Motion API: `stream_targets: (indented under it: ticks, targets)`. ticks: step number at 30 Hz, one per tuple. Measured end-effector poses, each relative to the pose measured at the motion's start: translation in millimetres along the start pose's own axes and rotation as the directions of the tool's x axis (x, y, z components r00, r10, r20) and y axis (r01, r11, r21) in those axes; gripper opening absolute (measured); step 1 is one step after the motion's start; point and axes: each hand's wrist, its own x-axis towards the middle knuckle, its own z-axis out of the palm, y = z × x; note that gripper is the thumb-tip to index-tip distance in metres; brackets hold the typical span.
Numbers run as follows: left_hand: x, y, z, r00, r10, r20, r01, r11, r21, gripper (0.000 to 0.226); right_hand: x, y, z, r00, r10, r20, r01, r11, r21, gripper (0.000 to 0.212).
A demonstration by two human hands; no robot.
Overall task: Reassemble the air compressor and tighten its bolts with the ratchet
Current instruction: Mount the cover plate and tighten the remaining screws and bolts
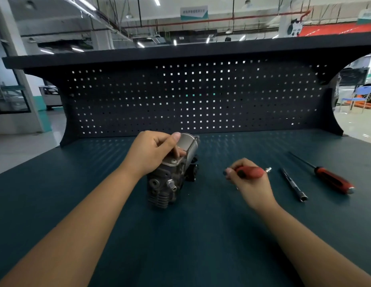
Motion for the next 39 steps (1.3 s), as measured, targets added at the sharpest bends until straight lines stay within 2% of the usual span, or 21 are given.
stream_targets:
  ticks: [2,4,6,9,10,14,16,18,20,22,24,31,39]
  targets:
    - [0,-2,1,0.998,0.046,-0.03,-0.044,0.998,0.055,0.039,-4,5,1,0.994,-0.085,0.075,0.089,0.994,-0.055,0.015]
    - [-2,-5,0,0.982,0.178,-0.069,-0.163,0.97,0.182,0.032,-10,7,3,0.978,-0.16,0.131,0.172,0.982,-0.083,0.014]
    - [-4,-4,-3,0.969,0.245,-0.028,-0.225,0.925,0.306,0.039,-13,9,4,0.979,-0.165,0.116,0.173,0.983,-0.062,0.014]
    - [-1,8,-8,0.986,0.068,0.151,-0.138,0.84,0.525,0.077,-10,9,0,0.993,-0.106,0.047,0.106,0.994,-0.006,0.015]
    - [0,12,-10,0.981,0.01,0.194,-0.127,0.79,0.6,0.082,-10,9,-1,0.995,-0.094,0.035,0.094,0.996,-0.003,0.016]
    - [-9,25,-2,0.965,-0.079,0.25,-0.159,0.582,0.798,0.078,-7,11,-7,0.999,-0.044,-0.012,0.045,0.999,0.004,0.017]
    - [-15,26,7,0.977,-0.066,0.202,-0.145,0.49,0.859,0.061,-4,11,-8,0.998,-0.006,-0.067,0.006,1.0,0.005,0.019]
    - [-21,24,15,0.992,-0.081,0.093,-0.045,0.468,0.883,0.057,-1,11,-9,0.994,0.019,-0.111,-0.018,1.0,0.004,0.021]
    - [-28,22,18,0.989,-0.13,-0.066,0.121,0.476,0.871,0.069,1,12,-10,0.99,0.04,-0.132,-0.039,0.999,0.008,0.021]
    - [-34,19,19,0.953,-0.219,-0.209,0.297,0.542,0.786,0.087,2,12,-12,0.988,0.06,-0.145,-0.058,0.998,0.018,0.021]
    - [-34,15,20,0.911,-0.313,-0.269,0.411,0.617,0.671,0.096,2,11,-12,0.986,0.07,-0.151,-0.067,0.997,0.026,0.022]
    - [-36,-1,0,0.934,-0.303,-0.188,0.356,0.761,0.542,0.096,2,8,-12,0.978,0.097,-0.182,-0.095,0.995,0.023,0.022]
    - [-36,-19,-27,0.976,-0.208,-0.067,0.218,0.897,0.384,0.086,6,11,-11,0.954,0.113,-0.276,-0.101,0.993,0.06,0.02]
